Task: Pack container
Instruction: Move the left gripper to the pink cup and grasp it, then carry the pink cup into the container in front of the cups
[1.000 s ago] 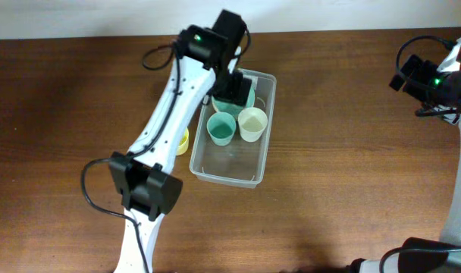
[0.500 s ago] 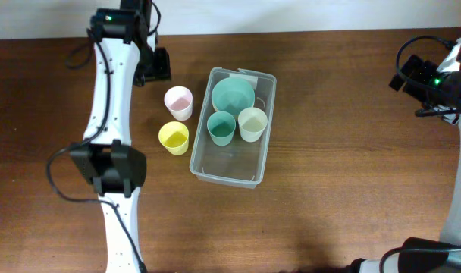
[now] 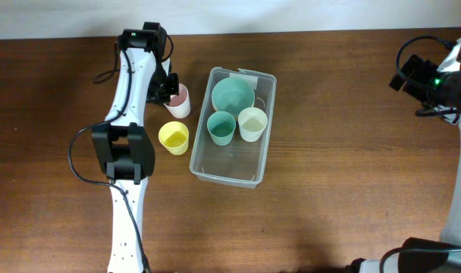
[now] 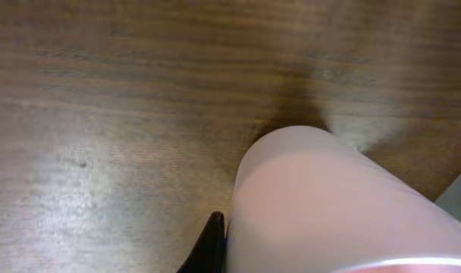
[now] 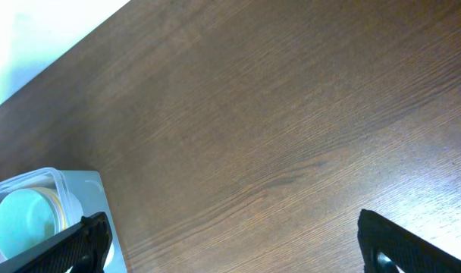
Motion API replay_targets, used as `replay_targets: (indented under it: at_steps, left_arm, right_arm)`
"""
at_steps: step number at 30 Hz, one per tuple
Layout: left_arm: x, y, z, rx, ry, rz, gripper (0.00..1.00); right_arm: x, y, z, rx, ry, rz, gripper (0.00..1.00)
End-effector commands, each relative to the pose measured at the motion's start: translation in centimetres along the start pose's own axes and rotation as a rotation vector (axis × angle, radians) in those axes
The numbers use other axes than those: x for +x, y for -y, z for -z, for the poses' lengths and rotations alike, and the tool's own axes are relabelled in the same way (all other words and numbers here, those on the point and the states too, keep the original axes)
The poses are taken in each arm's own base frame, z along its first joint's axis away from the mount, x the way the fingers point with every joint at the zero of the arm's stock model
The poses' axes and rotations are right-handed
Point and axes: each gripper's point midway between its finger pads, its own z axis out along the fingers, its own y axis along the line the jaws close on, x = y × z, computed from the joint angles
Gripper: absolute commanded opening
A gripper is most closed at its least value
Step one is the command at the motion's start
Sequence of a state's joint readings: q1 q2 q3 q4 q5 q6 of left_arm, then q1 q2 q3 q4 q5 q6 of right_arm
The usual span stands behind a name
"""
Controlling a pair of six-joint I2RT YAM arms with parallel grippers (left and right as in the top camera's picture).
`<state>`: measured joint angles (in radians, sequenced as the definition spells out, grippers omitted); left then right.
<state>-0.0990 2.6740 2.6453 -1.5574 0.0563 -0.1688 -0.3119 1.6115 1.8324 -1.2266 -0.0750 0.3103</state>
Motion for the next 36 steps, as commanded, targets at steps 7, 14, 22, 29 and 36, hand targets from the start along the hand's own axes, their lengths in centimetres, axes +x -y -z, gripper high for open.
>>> replay_targets:
  at_steps: [7,14,22,29,36]
  left_arm:
    - [3.6,2.5,18.7,0.063,0.312,-0.098,0.01]
    - [9.2,11.0,25.1,0.143,0.443,-0.325,0.01]
    - [13.4,15.4,18.2,0.027,0.224,-0.489,0.01]
    - [15.1,16.6,10.3,-0.064,0.086,-0.564,0.04]
    - [14.8,16.4,4.5,-0.080,0.061,-0.567,0.05]
  right_arm:
    - [-0.1,0.2,0.0,0.010,0.002,0.001,0.99]
    - [-0.1,0.2,0.0,0.009,0.003,0.001,0.99]
    - [-0.1,0.2,0.0,0.009,0.003,0.001,0.99]
    - [-0.1,0.2,0.0,0.009,0.003,0.001,0.99]
    - [-0.1,0.2,0.0,0.009,0.003,0.001,0.99]
